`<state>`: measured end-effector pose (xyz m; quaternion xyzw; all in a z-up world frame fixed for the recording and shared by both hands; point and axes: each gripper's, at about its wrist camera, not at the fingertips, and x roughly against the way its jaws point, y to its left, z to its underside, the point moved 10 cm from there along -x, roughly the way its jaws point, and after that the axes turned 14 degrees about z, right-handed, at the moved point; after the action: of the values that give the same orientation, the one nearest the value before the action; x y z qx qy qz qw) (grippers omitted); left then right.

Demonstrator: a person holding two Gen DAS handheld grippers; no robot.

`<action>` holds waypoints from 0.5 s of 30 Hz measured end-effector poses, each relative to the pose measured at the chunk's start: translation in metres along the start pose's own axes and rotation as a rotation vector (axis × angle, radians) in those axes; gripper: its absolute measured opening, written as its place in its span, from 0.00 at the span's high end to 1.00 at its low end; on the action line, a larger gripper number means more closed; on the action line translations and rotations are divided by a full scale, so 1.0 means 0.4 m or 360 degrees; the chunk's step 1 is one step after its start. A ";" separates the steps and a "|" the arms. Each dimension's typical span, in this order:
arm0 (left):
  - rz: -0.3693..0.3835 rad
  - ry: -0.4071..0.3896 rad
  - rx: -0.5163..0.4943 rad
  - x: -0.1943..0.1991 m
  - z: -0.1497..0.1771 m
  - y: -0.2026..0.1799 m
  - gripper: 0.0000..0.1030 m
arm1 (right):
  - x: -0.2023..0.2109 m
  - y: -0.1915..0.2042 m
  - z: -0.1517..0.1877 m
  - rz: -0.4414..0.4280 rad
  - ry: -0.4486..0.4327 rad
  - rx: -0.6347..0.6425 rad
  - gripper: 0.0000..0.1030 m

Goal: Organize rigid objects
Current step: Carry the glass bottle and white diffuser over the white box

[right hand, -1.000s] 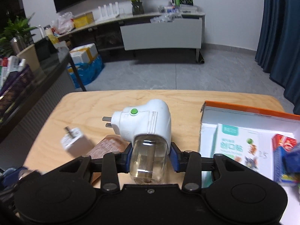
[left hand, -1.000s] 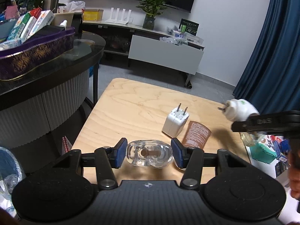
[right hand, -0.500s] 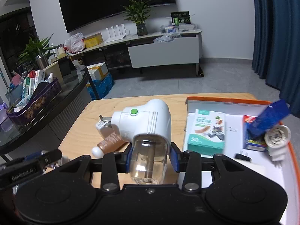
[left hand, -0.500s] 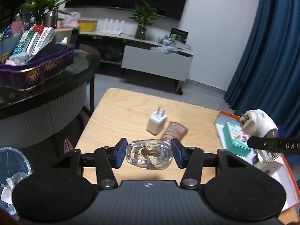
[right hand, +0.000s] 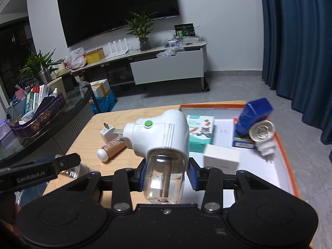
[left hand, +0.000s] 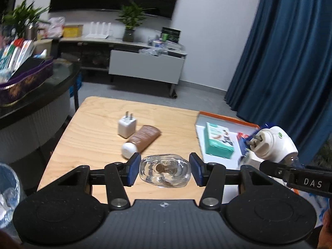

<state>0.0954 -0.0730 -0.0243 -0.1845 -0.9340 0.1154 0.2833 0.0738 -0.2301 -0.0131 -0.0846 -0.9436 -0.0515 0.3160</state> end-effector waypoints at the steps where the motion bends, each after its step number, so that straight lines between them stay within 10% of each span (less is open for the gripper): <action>1: 0.0008 0.0007 -0.0017 -0.003 0.003 -0.013 0.50 | 0.007 -0.010 0.007 0.0003 0.0002 -0.0013 0.53; 15: 0.0243 0.0111 -0.0144 -0.062 0.059 -0.199 0.50 | 0.076 -0.215 0.072 0.0228 -0.0019 -0.0159 0.53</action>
<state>0.0789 -0.1580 -0.0303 -0.2716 -0.9111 0.0877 0.2973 0.0165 -0.3063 -0.0211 -0.1679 -0.9332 -0.0753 0.3087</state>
